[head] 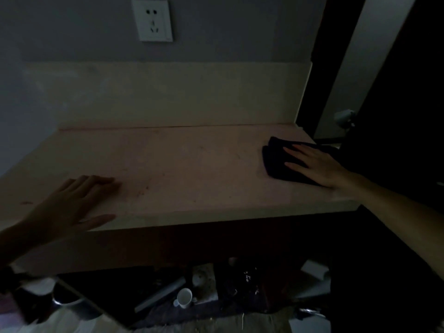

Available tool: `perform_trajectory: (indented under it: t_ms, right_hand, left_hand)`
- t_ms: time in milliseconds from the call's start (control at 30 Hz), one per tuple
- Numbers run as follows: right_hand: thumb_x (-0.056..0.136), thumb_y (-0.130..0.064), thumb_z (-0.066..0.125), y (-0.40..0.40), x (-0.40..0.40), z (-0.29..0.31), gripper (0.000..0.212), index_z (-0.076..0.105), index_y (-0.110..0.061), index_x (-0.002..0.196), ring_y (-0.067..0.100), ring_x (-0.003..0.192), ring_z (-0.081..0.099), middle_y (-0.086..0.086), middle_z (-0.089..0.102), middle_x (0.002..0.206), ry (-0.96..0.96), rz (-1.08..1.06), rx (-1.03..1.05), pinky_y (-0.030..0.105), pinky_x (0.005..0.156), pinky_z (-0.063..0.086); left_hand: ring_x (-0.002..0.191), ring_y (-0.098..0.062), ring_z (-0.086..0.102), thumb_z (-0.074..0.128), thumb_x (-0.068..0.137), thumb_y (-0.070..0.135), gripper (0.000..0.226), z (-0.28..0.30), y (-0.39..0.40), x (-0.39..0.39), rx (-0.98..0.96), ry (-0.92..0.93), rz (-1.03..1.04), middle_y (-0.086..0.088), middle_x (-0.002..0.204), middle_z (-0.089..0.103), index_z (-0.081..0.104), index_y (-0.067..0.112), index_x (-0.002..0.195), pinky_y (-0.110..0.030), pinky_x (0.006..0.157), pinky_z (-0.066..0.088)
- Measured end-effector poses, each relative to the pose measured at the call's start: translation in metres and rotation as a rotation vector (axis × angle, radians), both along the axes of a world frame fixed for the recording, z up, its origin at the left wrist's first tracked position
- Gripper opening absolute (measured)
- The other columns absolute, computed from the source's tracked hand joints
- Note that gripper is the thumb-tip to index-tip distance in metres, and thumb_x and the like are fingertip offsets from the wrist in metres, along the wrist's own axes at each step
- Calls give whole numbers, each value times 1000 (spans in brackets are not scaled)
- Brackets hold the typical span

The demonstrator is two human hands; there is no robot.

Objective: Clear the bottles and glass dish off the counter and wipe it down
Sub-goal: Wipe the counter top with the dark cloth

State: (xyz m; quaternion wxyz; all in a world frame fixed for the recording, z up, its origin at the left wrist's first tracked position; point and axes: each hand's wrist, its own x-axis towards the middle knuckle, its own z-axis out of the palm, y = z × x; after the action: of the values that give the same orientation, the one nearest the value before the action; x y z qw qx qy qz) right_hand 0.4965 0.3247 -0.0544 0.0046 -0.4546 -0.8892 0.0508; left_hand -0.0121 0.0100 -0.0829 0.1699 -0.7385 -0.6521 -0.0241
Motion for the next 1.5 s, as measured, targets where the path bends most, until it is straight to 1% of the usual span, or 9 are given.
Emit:
perform_trajectory:
  t_ms: [100,267,400,633,767,1000,1133,1267,1500]
  right_hand:
    - [77,-79,8,-22,8,-5,81,5,-46,151,11,150,4,-11,5,163,-26,-7,-1,39,120,9]
    - [52,-96,-17,-29,-11,-11,107,-2,-50,148,12,150,2,-13,2,163,-42,-23,0,43,121,11]
    - [60,-93,-13,-54,-63,-12,97,-5,-52,147,10,150,0,-14,-1,162,-25,44,5,43,122,8]
    - [72,-86,-7,-120,-263,-11,88,-3,-47,150,12,150,-1,-11,-1,163,26,314,24,40,122,3]
    - [76,-83,-5,-164,-409,-15,86,1,-44,152,16,151,1,-7,2,164,47,425,37,42,122,4]
    - [91,-71,12,-255,-571,-15,71,7,-37,154,20,151,2,-1,5,164,74,659,28,46,122,4]
    - [90,-73,14,-276,-561,-14,73,8,-38,153,19,151,-1,-4,3,164,87,743,24,45,121,1]
    - [89,-74,22,-279,-514,-13,74,6,-40,153,16,151,-6,-6,0,164,38,804,-8,42,119,-3]
    - [92,-70,21,-181,-372,-8,68,12,-40,153,13,151,0,-8,6,164,67,634,17,38,120,0]
  left_hand:
    - [118,-29,55,38,88,67,75,4,-4,2,-1,-30,2,-7,138,51,49,18,143,-40,90,40]
    - [115,-29,57,38,89,70,74,9,-8,6,21,-56,-23,-6,132,53,52,16,138,-41,92,44]
    - [111,-27,58,49,84,71,75,10,-9,7,93,-151,-48,-5,124,54,50,11,130,-39,91,45]
    - [111,-15,57,59,88,55,64,18,-16,-5,264,-583,-94,-2,125,47,47,8,130,-34,86,50]
    - [108,-7,54,57,93,42,42,29,-45,-33,431,-897,-41,3,117,47,47,12,121,-17,83,45]
    - [89,-2,59,51,97,43,34,36,-115,-133,483,-726,189,4,112,44,51,12,110,-25,68,55]
    - [90,2,56,44,98,44,35,39,-127,-151,522,-691,249,7,111,44,51,12,109,-23,68,51]
    - [86,-12,59,52,99,28,21,36,-107,-134,475,-684,249,-2,111,47,52,9,106,-34,70,54]
    - [88,-19,61,50,99,34,28,26,-24,-52,364,-575,46,-2,104,48,55,7,106,-39,67,52]
